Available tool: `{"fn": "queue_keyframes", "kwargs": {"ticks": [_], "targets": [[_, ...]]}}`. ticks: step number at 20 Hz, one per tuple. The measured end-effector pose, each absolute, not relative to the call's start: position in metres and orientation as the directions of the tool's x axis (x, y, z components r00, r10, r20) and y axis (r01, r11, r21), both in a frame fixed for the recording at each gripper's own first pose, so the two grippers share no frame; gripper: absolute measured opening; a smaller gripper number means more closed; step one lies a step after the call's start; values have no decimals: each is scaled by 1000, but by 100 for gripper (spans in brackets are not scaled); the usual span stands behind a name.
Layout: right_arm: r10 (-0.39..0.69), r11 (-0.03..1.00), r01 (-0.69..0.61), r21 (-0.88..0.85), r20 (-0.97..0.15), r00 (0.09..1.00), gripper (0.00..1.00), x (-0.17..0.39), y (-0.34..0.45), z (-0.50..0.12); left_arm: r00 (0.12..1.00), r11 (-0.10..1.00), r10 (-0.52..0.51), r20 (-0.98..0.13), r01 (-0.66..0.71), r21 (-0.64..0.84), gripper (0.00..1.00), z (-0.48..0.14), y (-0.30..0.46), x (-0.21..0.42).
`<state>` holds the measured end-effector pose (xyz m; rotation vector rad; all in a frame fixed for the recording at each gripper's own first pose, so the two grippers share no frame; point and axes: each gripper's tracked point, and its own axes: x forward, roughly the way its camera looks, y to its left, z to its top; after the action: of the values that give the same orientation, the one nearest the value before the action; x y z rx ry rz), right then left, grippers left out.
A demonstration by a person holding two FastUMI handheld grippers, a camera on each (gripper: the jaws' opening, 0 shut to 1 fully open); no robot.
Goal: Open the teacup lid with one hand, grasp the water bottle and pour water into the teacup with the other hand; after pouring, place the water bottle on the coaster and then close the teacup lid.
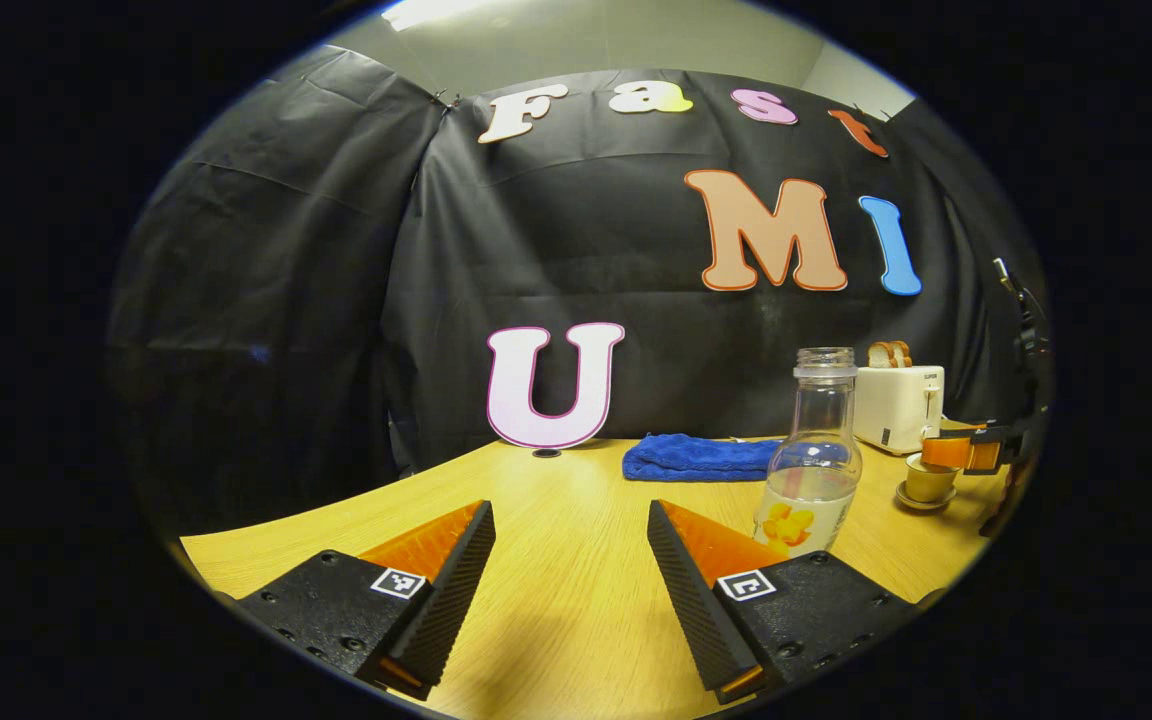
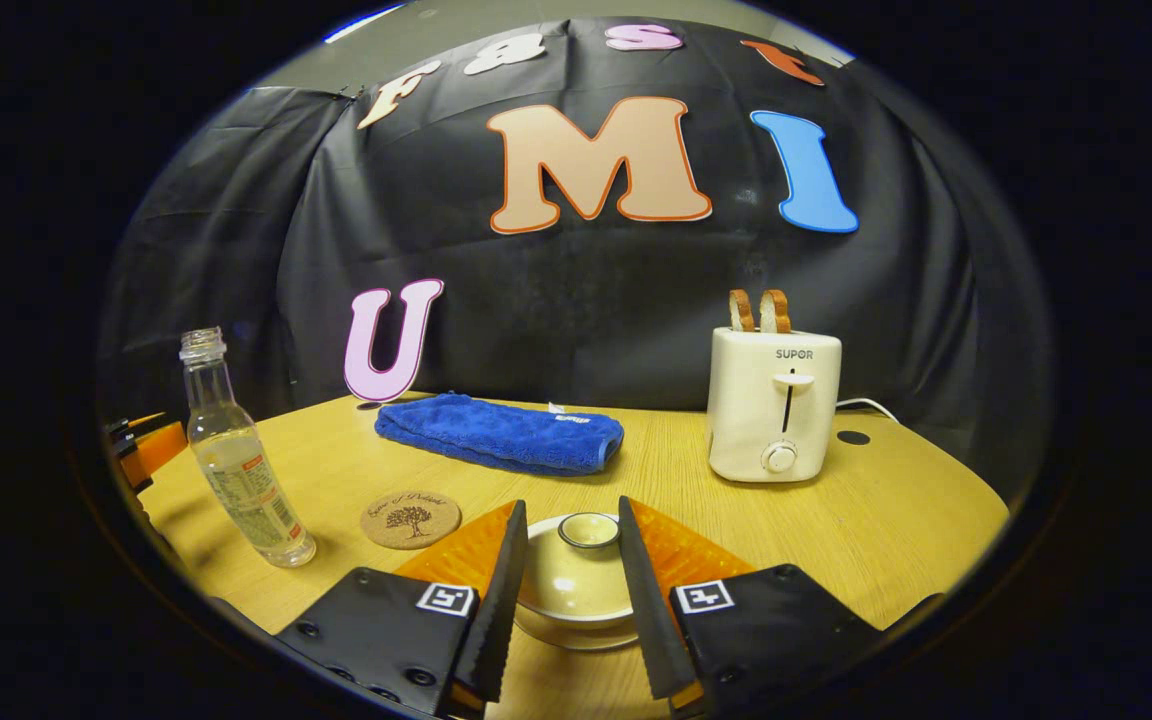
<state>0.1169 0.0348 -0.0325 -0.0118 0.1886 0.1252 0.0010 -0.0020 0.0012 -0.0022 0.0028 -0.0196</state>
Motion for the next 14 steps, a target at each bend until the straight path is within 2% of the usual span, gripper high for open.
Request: {"fn": "queue_keyframes", "kwargs": {"ticks": [1,2,5,6,10,14], "targets": [[120,993,-121,2,-181,976,58,117,33,-33,1000,1000,-20,-3,20,-2,90,1,-2,1],[117,993,-118,5,-182,976,46,118,32,-32,1000,1000,-20,-3,20,-2,90,0,-2,1],[89,996,-89,6,-172,981,46,118,26,-29,1000,1000,-20,-3,20,-2,90,1,-1,1],[68,998,-67,11,-179,982,31,121,22,-32,1000,1000,-20,-3,20,-2,89,1,-2,0],[75,997,-78,-13,-164,984,30,118,27,-29,1000,1000,-20,-3,20,-2,90,1,-2,1],[80,997,-81,2,-84,993,31,111,25,-15,1000,1000,-20,-3,20,-2,90,1,-2,0]]}}
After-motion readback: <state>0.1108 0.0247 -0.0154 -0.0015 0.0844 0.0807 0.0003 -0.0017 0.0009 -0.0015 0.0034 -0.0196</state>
